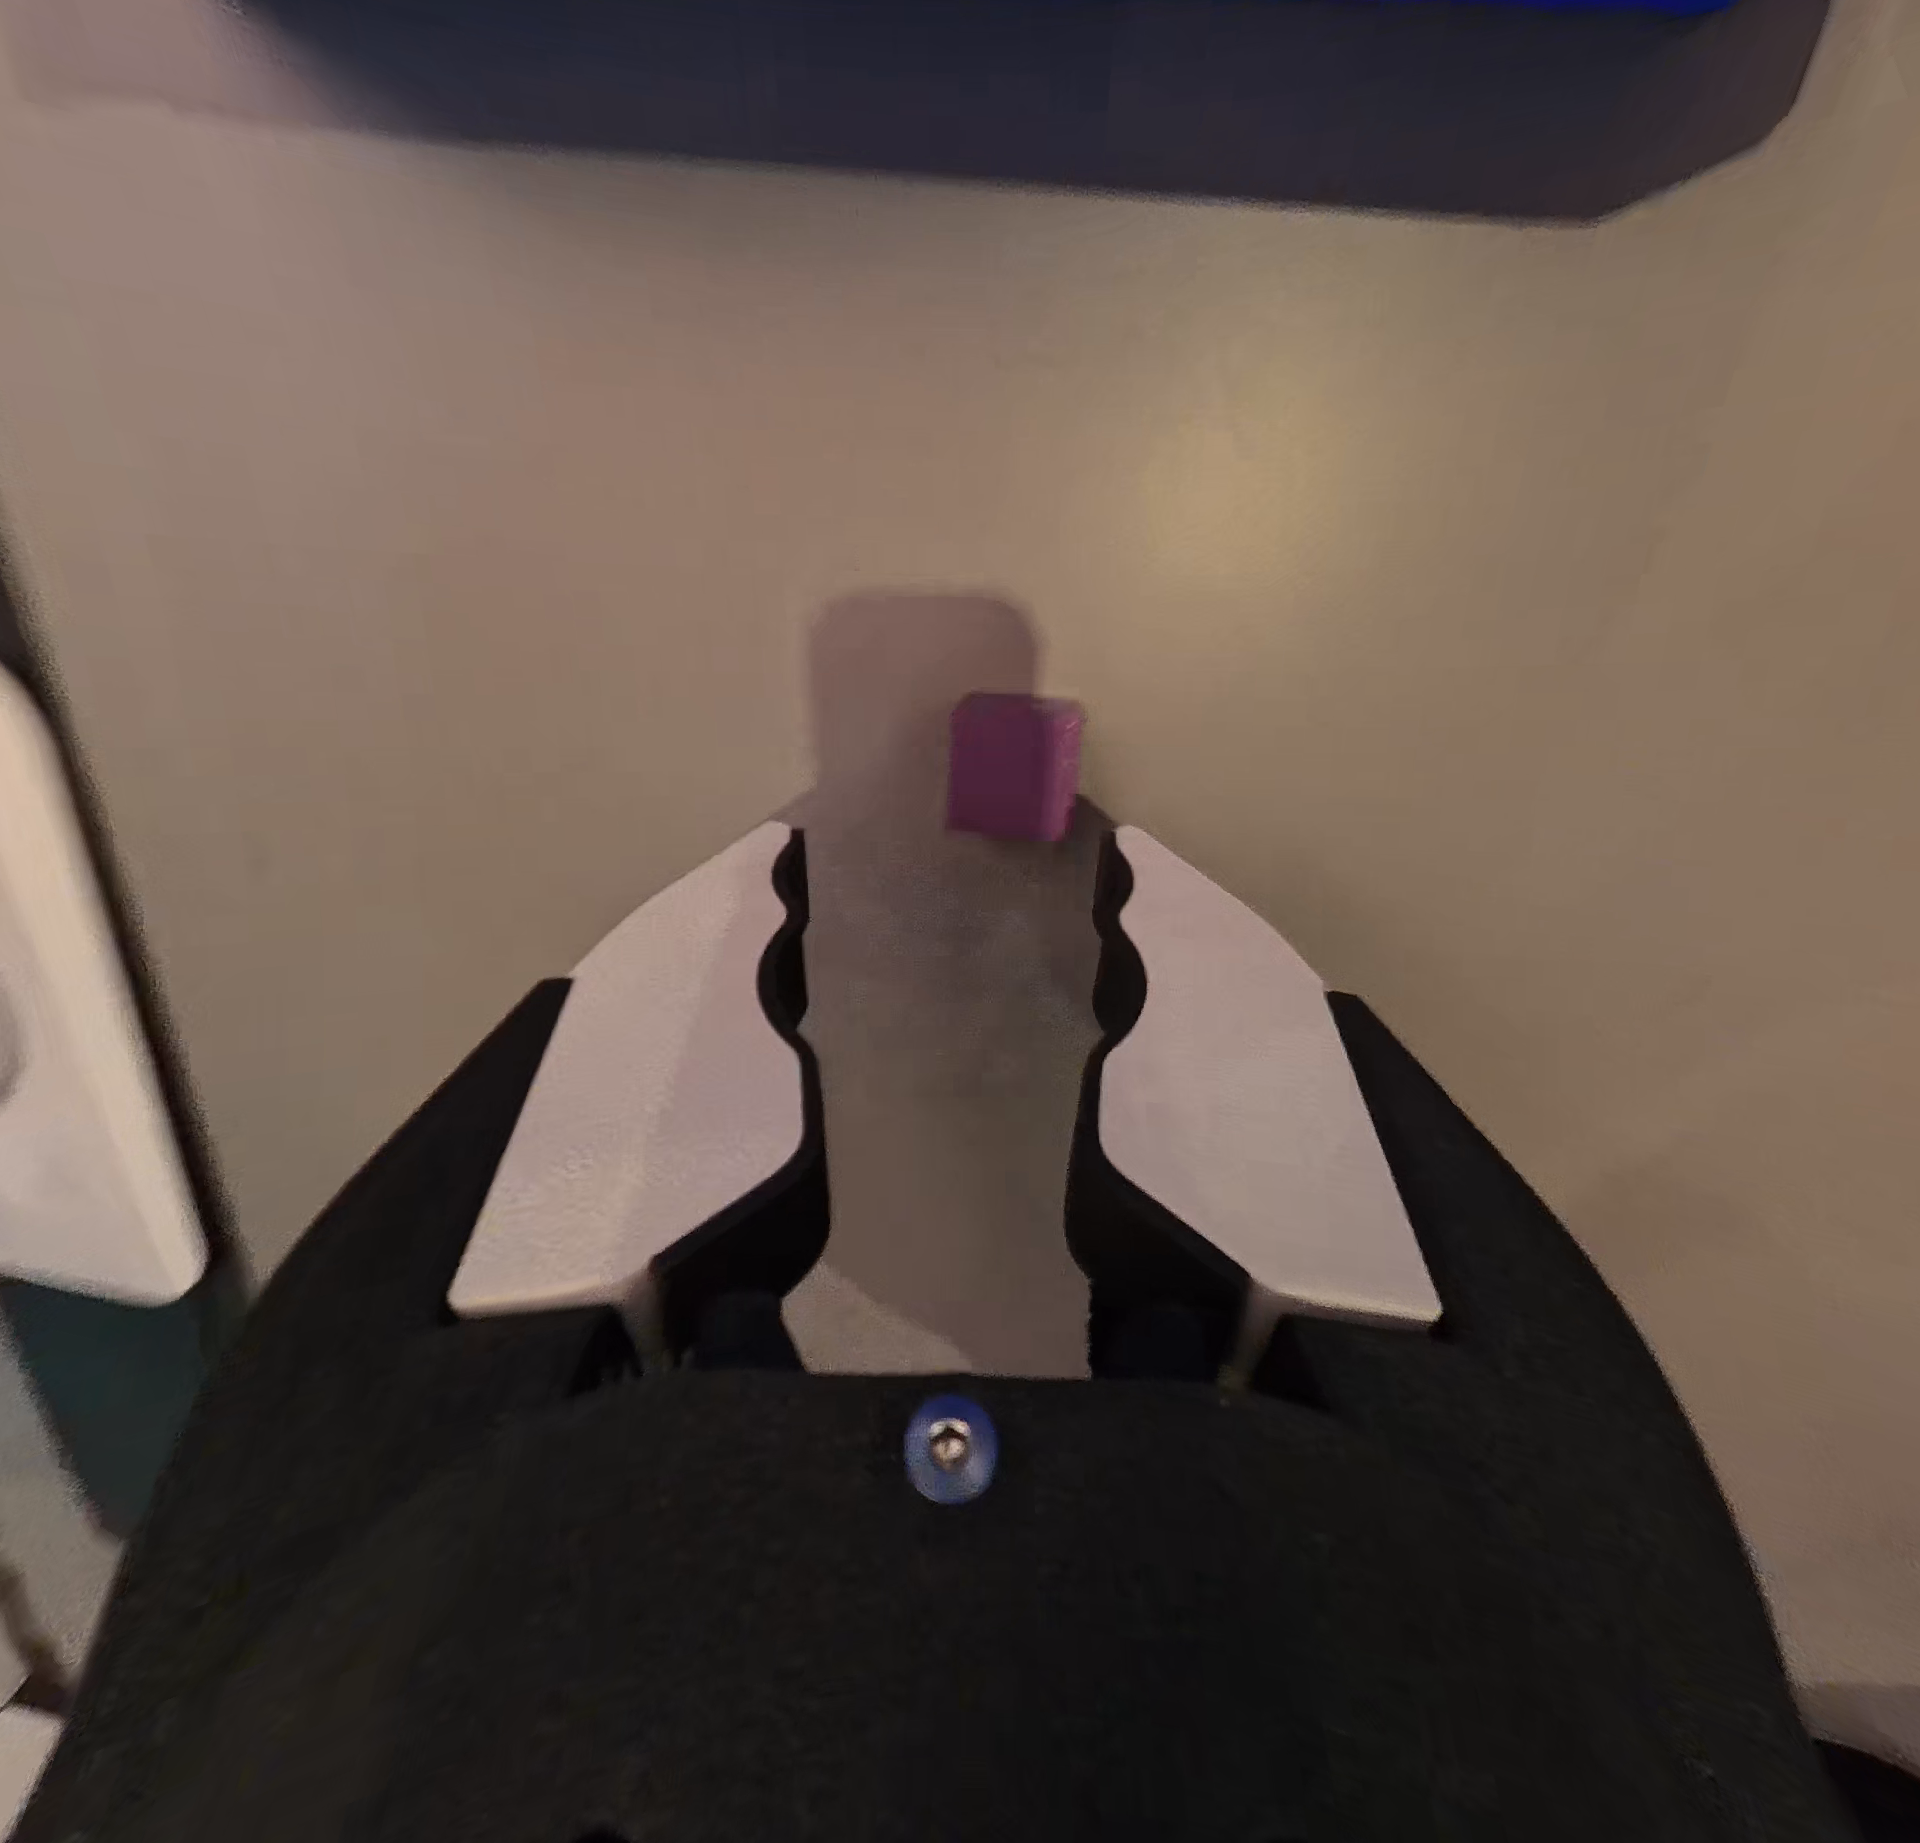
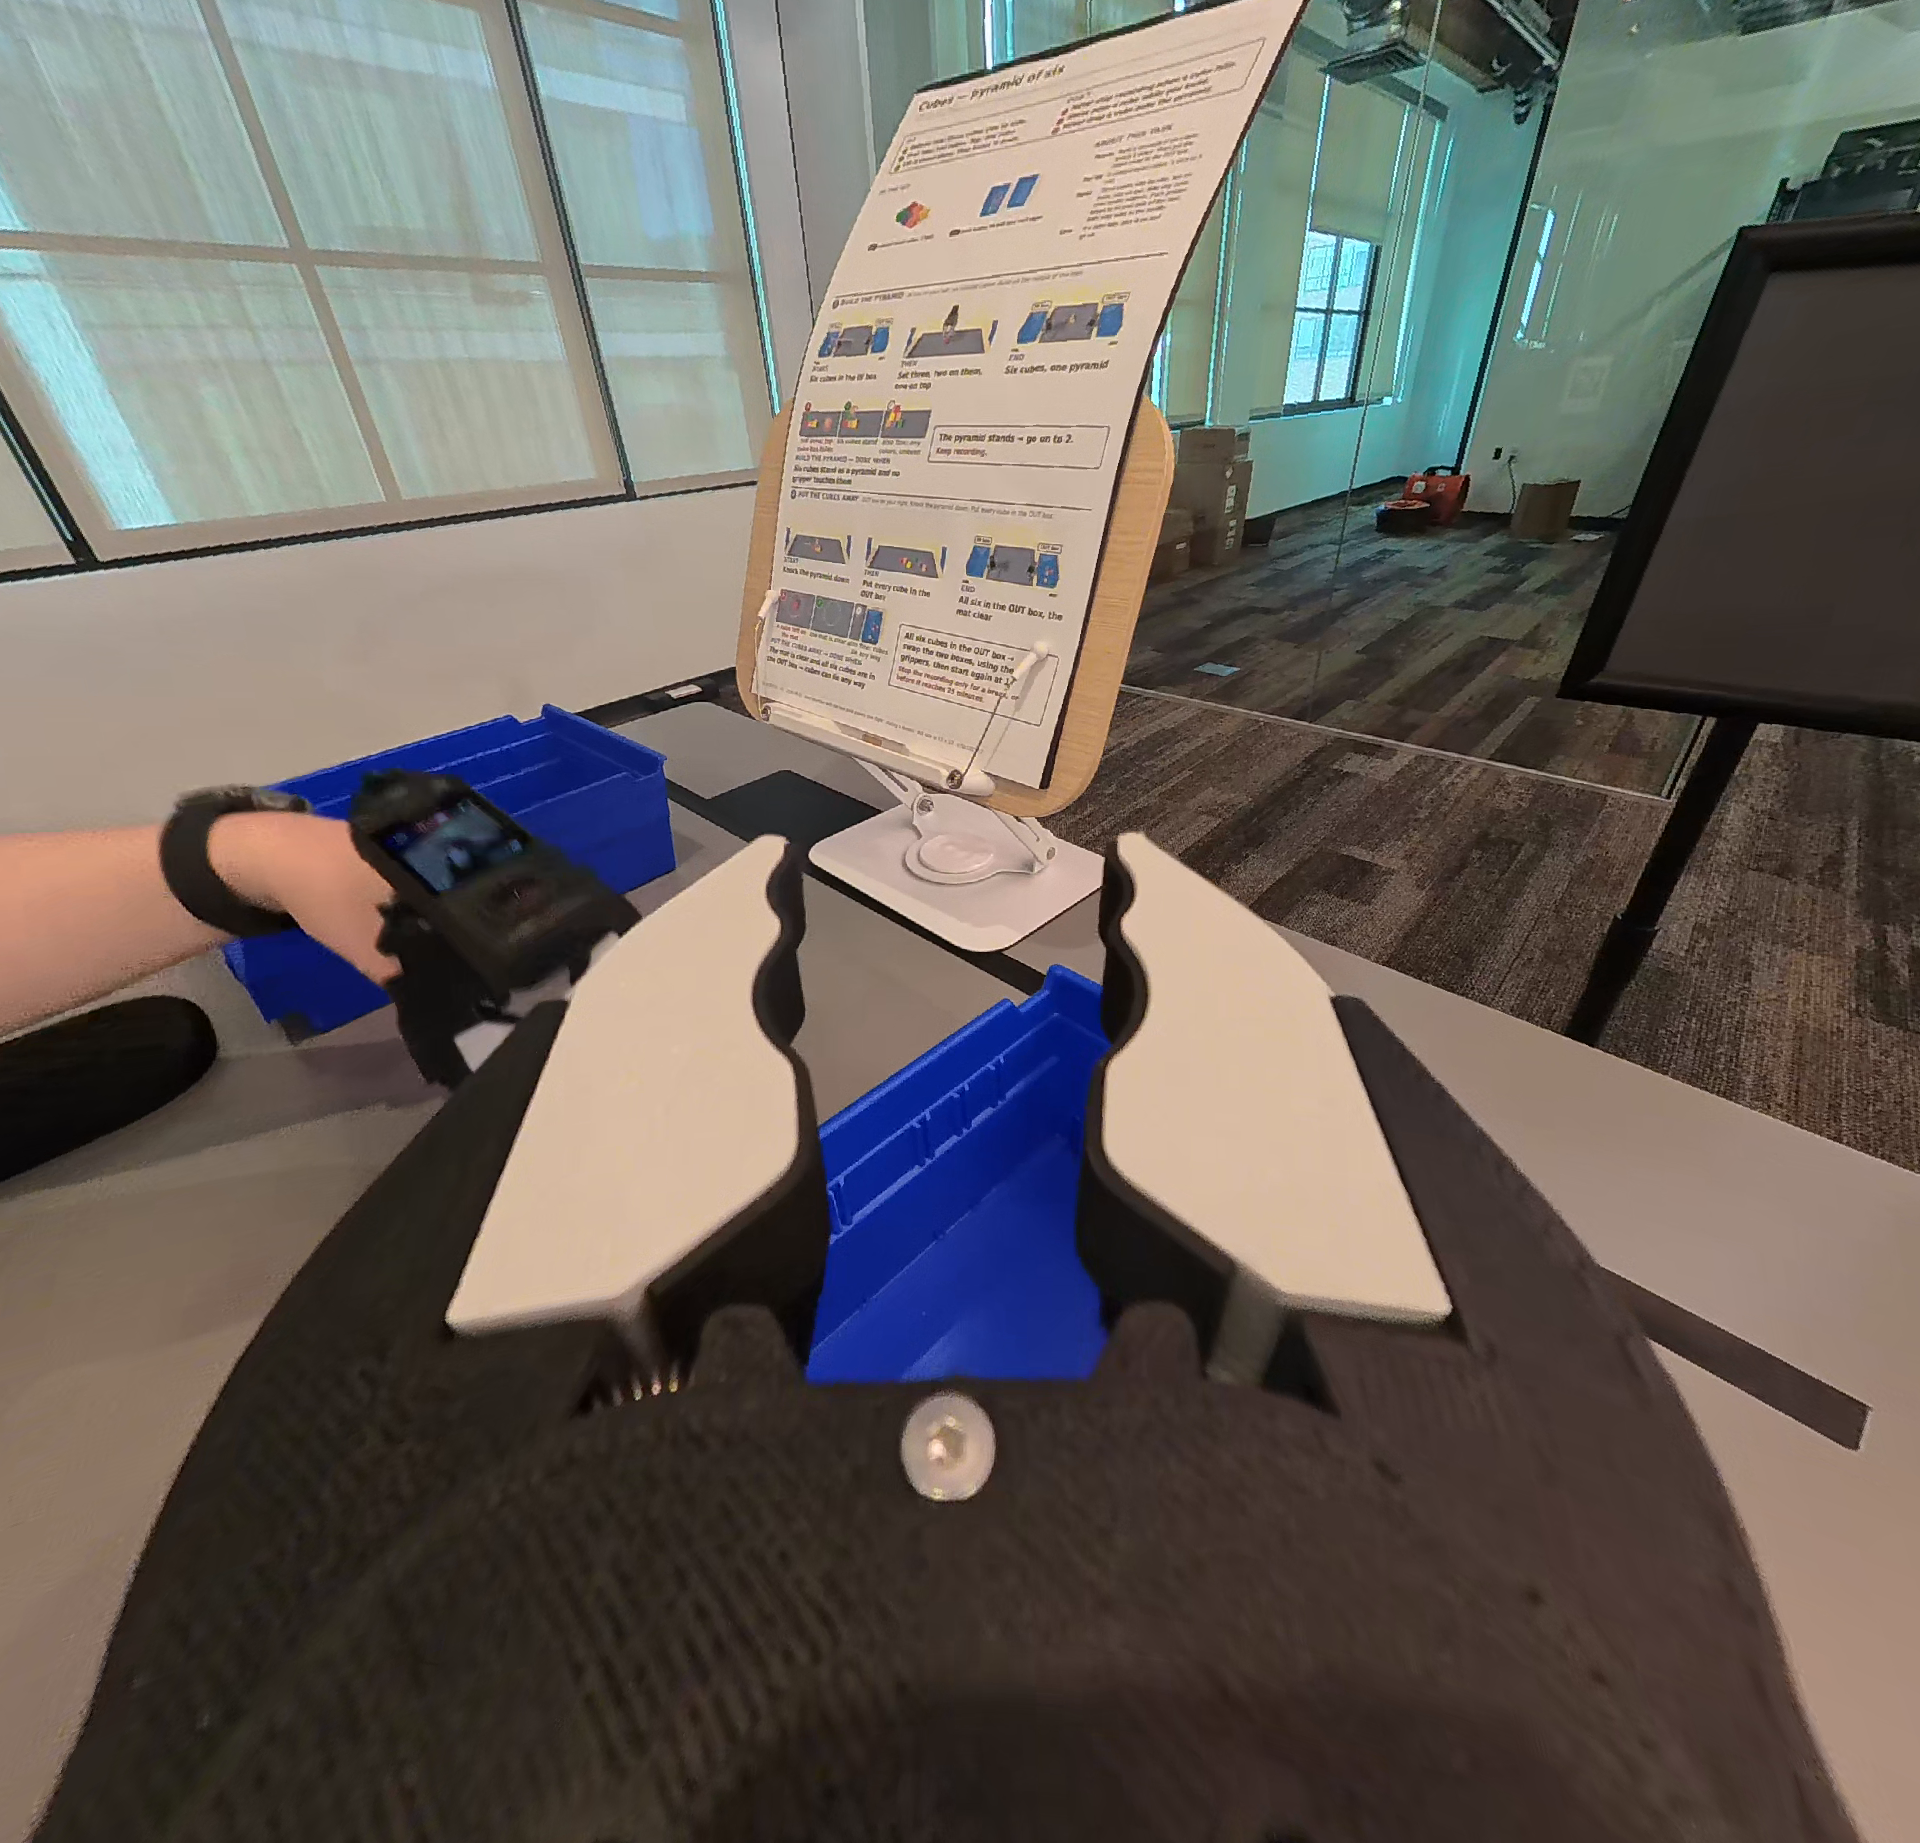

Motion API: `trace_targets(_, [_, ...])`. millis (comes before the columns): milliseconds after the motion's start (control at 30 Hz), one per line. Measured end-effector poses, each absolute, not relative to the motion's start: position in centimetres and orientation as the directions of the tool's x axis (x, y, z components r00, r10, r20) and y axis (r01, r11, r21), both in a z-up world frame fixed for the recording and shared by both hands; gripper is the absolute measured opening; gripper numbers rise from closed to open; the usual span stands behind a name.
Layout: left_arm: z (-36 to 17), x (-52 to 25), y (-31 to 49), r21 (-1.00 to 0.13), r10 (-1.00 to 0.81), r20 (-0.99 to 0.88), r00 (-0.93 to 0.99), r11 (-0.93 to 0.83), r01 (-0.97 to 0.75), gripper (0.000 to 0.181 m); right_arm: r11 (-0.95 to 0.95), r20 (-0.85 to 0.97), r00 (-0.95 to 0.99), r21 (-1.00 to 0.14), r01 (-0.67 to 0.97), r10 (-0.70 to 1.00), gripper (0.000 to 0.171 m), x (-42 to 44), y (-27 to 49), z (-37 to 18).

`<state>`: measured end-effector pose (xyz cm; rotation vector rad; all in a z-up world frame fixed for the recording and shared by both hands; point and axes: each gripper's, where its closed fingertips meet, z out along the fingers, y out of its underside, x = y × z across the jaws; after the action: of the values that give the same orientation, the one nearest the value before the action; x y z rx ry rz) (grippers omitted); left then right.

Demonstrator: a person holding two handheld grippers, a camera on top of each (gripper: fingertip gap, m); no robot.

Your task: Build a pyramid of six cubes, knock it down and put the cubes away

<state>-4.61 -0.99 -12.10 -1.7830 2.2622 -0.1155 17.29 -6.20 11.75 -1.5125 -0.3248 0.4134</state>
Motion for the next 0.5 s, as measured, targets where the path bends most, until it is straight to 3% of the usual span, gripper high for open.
trace_targets(167, [-2.1, -8.7, 1.5, -0.407, -0.95, -0.307, -0.062, 0.19, -0.893, 0.051, 0.026, -0.054, 0.885, -0.997, -0.074, 0.462, 0.056, 17.5, -6.7, 12.0])
trace_targets(300, [3.7, -18.7, 5.6, -0.455, -0.903, -0.41, 0.131, 0.078, -0.887, 0.047, 0.041, -0.062, 0.886, -0.995, -0.09, 0.459, 0.055, 17.9, -7.0, 12.4])
trace_targets(400, [2.6, -28.0, 8.6, -0.401, -0.883, -0.366, 0.294, -0.135, -0.906, 0.042, 0.05, -0.075, 0.876, -0.992, -0.112, 0.477, 0.055, 17.7, -7.0, 12.7])
trace_targets(500, [-2.3, -34.6, 9.0, -0.308, -0.91, -0.245, 0.333, -0.252, -0.917, 0.04, 0.033, -0.064, 0.868, -0.995, -0.092, 0.493, 0.055, 16.9, -6.5, 12.4])
